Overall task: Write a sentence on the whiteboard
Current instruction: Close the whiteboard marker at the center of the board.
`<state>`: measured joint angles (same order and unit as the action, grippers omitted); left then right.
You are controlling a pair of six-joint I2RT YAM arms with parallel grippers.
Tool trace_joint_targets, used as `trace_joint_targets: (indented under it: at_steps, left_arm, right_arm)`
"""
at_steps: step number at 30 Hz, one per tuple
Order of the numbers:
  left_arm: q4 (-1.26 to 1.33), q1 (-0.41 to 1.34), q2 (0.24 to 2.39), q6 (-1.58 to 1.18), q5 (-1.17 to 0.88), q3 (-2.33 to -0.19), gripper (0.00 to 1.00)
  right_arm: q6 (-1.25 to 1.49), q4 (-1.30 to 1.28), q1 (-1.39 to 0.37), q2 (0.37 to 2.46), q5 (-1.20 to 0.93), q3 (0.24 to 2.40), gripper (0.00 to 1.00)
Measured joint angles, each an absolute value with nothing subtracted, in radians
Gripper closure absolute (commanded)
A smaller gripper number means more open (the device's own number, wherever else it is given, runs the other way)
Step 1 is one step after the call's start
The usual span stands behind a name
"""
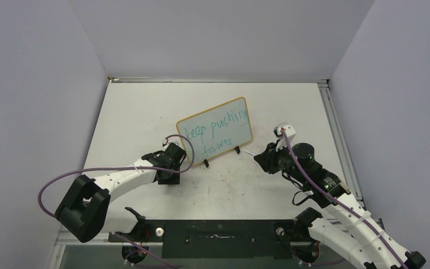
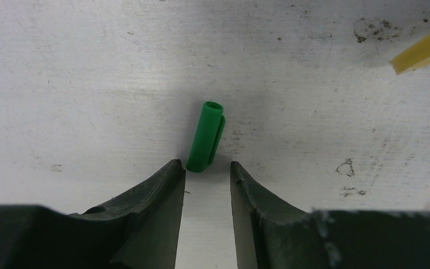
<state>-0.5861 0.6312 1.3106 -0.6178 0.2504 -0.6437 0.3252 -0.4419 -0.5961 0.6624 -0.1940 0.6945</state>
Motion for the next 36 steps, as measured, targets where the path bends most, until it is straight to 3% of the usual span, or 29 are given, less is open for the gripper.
trace_joint_targets:
  at_steps: [9, 19, 28, 36]
  left_arm:
    - [-0.557, 0.631, 1.341, -0.62, 0.277, -0.651, 0.65]
    - [-0.533, 0.631, 1.339, -0.616, 0.265, -0.646, 0.99]
    - [-0.532, 0.665, 1.258, -0.649, 0.235, -0.606, 1.0]
    - [-0.55, 0.784, 0.987, -0.638, 0.201, -0.592, 1.0]
  right_arm:
    - [0.325, -0.442, -0.596, 0.656, -0.194, 0.693, 0.95]
    - [0.325, -0.442, -0.596, 0.655, -0.191, 0.693, 0.95]
    - [0.321, -0.434, -0.596, 0.659, -0.242, 0.688, 0.95]
    - [0.321, -0.391, -0.596, 0.728, -0.324, 0.688, 0.95]
